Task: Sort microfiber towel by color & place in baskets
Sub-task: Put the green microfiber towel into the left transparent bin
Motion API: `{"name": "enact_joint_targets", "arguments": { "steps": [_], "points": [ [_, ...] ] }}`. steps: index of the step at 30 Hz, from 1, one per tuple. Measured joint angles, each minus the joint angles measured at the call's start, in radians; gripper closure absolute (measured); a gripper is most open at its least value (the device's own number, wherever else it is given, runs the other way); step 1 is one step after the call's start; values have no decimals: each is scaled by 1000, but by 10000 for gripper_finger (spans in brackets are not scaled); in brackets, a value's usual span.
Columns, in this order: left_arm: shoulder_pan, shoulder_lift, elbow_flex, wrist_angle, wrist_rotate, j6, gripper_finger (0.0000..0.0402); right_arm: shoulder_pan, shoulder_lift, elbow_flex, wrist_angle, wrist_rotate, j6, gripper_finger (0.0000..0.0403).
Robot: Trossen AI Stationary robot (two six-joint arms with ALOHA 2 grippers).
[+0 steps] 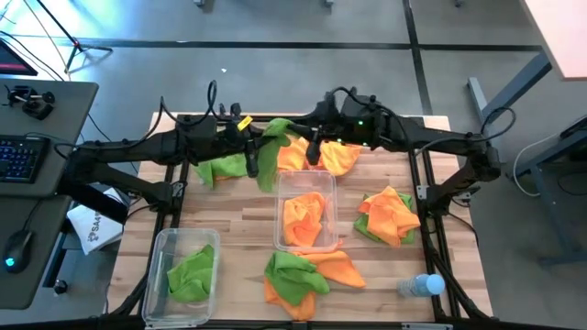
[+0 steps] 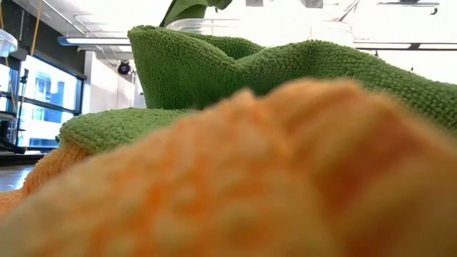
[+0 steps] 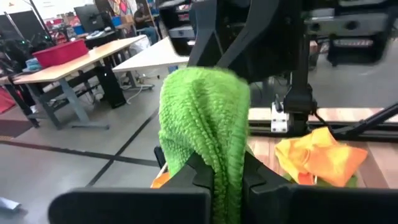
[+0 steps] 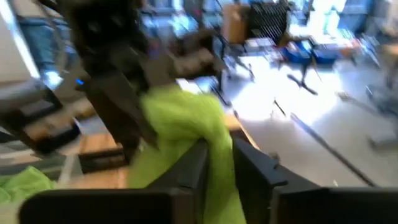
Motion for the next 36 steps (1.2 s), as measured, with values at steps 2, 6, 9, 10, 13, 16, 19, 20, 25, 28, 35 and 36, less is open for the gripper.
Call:
{"name": "enact_joint_targets", "arguments": {
  "steps": [2,6,9,10,13,16,19,20,25,28,35,36],
  "points": [
    [0,-22,0,-25,0,2,398,0,-40,0,-88,36,38,306],
    [-1,-80,0,-93,19,25,400,0,-127,0,-300,55,217,292],
    [-2,-128,0,-146,43,5,400,7,-179,0,-486,57,367,292],
    [-3,-143,0,-165,43,-12,401,14,-193,0,-551,70,404,292],
    [-16,-177,0,-213,-18,-92,401,71,-215,0,-717,176,461,302],
    [-72,-203,0,-270,-102,-163,401,157,-220,0,-858,314,539,335],
    [-170,-213,6,-314,-176,-191,401,244,-227,0,-953,431,628,384],
    [-207,-210,19,-341,-200,-200,401,271,-228,0,-975,459,649,393],
    [-384,-166,162,-523,-358,-311,401,355,-226,0,-1040,516,725,385],
    [-469,-117,278,-667,-423,-417,401,377,-226,0,-1117,509,781,395],
    [-601,22,524,-949,-428,-649,401,456,-226,0,-1261,495,887,401],
    [-618,40,548,-975,-421,-678,401,474,-226,0,-1264,496,886,402]
  ]
}}
